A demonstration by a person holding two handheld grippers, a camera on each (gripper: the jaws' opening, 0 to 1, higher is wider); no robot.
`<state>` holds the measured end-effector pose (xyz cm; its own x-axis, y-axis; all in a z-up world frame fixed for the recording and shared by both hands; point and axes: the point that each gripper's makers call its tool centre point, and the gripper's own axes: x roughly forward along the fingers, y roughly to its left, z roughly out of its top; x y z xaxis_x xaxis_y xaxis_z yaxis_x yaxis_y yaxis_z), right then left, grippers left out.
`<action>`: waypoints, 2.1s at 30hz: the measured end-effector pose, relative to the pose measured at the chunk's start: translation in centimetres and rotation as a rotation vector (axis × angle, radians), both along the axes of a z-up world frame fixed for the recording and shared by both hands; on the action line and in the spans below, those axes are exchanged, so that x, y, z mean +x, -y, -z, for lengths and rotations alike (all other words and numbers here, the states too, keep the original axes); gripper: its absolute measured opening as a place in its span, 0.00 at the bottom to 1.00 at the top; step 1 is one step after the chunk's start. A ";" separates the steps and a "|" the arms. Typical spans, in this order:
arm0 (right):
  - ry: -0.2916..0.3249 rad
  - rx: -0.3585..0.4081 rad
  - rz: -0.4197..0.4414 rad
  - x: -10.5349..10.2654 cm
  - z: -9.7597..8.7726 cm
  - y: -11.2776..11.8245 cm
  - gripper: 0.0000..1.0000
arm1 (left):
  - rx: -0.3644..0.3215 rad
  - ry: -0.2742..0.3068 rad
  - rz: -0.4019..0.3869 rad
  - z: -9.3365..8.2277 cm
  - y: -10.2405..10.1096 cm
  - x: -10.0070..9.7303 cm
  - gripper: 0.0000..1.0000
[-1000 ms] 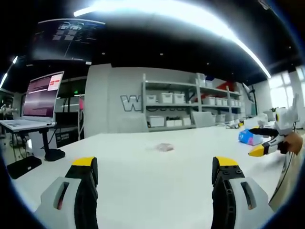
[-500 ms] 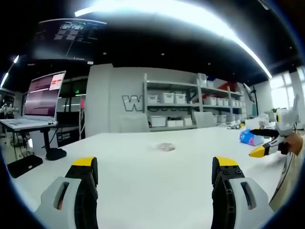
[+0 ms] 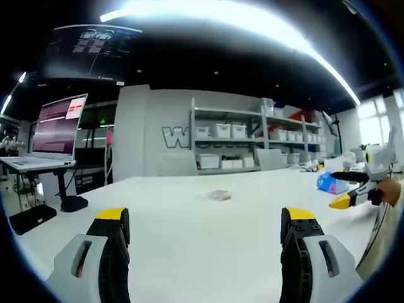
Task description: Open the resealable bag by pulling the two sides of the seal apart until the entire bag opening is separated and visibly accessible.
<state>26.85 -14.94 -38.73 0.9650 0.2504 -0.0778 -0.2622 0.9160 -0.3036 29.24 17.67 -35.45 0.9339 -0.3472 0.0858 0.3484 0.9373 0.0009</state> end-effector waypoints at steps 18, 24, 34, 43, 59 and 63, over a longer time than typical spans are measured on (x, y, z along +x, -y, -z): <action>0.000 -0.004 0.003 0.0 0.0 0.1 0.97 | 0.004 -0.004 -0.005 0.1 -0.3 -0.1 0.98; -0.001 -0.006 0.003 0.0 0.1 0.1 0.97 | 0.004 -0.006 -0.008 0.2 -0.4 -0.1 0.98; -0.008 -0.009 0.003 0.1 0.3 0.1 0.97 | 0.009 -0.015 -0.007 0.6 -0.3 0.0 0.98; -0.015 -0.015 0.002 0.1 0.5 0.1 0.96 | 0.013 -0.024 -0.004 0.9 -0.2 0.2 0.98; -0.022 -0.037 -0.007 0.4 0.8 -0.4 0.96 | 0.024 -0.028 0.001 1.0 -0.3 0.5 0.98; -0.022 -0.046 -0.001 0.5 0.9 -0.2 0.96 | 0.024 -0.025 0.002 0.8 -0.4 0.6 0.98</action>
